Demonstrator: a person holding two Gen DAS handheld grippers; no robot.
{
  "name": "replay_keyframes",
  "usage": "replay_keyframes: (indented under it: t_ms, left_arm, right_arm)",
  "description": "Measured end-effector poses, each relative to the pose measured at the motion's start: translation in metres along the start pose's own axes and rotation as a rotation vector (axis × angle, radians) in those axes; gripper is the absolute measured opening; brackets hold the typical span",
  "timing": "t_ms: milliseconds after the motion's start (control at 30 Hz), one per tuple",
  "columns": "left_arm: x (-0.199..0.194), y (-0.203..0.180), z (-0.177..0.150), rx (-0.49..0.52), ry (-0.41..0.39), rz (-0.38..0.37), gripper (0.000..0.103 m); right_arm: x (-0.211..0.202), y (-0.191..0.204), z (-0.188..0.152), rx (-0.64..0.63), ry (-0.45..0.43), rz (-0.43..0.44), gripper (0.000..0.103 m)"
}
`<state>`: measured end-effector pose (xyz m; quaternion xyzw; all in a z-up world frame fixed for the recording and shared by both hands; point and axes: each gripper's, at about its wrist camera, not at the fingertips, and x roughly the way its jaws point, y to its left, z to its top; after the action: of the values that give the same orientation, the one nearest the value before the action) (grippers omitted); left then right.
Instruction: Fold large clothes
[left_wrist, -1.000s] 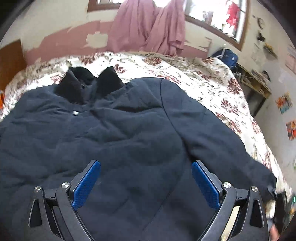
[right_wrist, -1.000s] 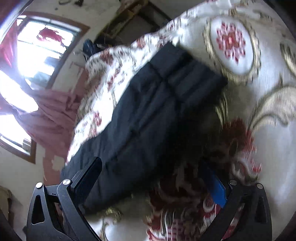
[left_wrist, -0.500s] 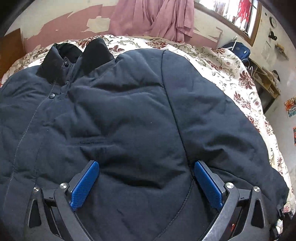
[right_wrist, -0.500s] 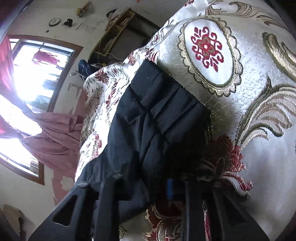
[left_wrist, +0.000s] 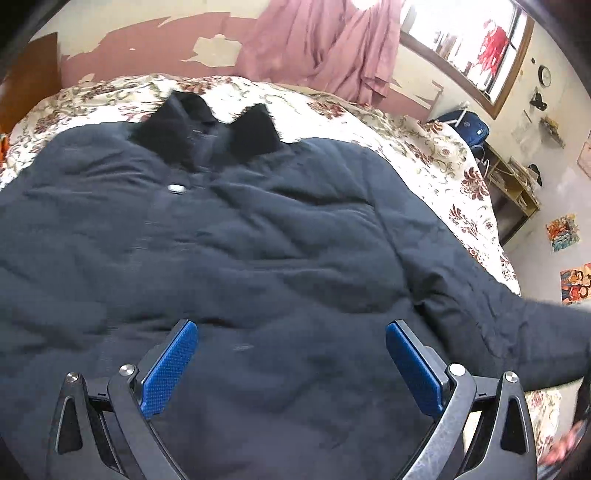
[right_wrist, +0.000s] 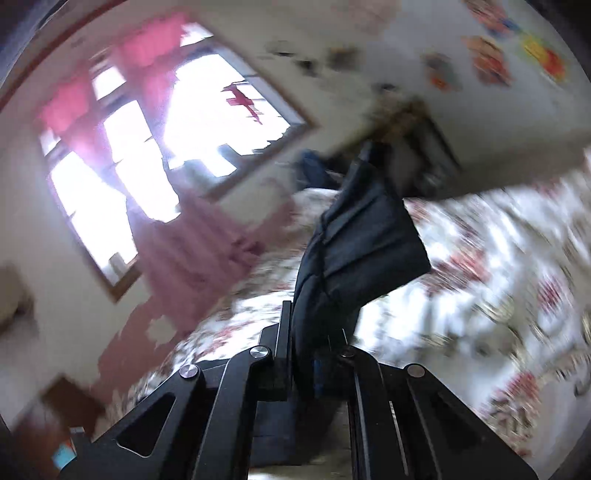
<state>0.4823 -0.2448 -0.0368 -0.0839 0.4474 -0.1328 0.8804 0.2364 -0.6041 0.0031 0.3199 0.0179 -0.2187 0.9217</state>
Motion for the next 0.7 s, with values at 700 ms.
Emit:
replay_keyframes:
  t_ms: [700]
  left_arm:
    - [-0.088, 0.243, -0.005, -0.234, -0.058, -0.262, 0.101]
  right_arm:
    - [0.07, 0.303, -0.209, -0.601, 0.71, 0.337, 0.01]
